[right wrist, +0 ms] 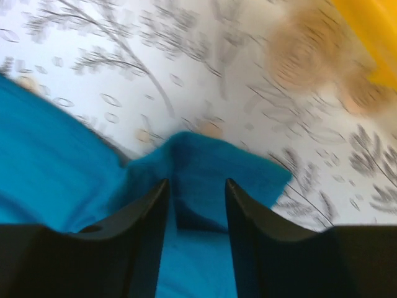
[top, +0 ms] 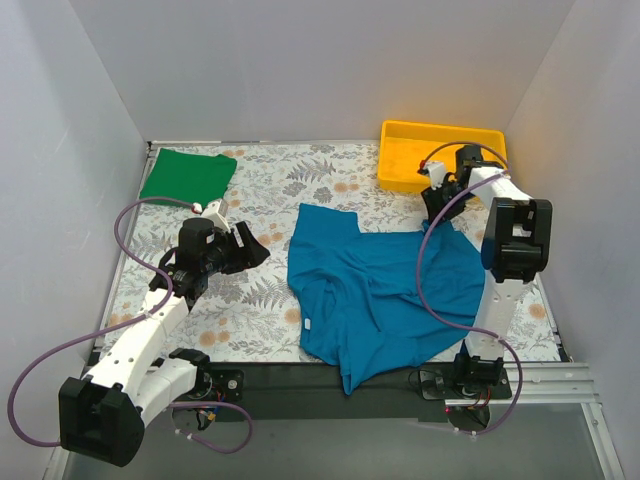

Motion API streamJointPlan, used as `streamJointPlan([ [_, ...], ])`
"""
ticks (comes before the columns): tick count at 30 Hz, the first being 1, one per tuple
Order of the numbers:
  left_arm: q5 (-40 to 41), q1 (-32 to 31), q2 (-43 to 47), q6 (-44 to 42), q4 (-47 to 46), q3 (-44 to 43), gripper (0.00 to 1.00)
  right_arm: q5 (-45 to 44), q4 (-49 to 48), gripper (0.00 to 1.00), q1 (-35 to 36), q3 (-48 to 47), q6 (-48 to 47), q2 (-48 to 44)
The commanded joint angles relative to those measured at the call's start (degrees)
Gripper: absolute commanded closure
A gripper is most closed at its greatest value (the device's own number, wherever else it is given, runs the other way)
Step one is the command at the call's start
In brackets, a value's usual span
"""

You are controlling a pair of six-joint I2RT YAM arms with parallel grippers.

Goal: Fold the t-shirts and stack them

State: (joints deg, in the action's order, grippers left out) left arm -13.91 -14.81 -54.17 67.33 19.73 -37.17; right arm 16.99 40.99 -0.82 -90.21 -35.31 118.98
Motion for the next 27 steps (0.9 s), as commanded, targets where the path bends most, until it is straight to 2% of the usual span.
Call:
streamJointPlan([
  [1,0.64,0.04,0.39,-0.71,-0.13,-0.01,0.36,-3.55,-2.06,0.50,-6.02,-1.63,3.49,-3.14],
  [5,0.11,0.04,0.03,-0.71,-0.30,-0.10,0.36,0.22,-2.50,0.49,-8.67,-2.16,4.98,-2.35],
  [22,-0.06,0.04,-1.11,-0.36,-0.39,0.25,0.36,6.56,-2.50,0.49,-8.67,-6.55,8.15,6.26],
  [26,-0.24,0.04,-1.46,-0.27,-0.48,0.17,0.36,7.70,-2.41,0.54,-8.67,-6.20,8.33,6.79],
  [27,-0.15,0.04,-1.55,-0.27,-0.48,0.17,0.36,7.96,-2.32,0.60,-8.67,-5.94,8.33,6.88],
])
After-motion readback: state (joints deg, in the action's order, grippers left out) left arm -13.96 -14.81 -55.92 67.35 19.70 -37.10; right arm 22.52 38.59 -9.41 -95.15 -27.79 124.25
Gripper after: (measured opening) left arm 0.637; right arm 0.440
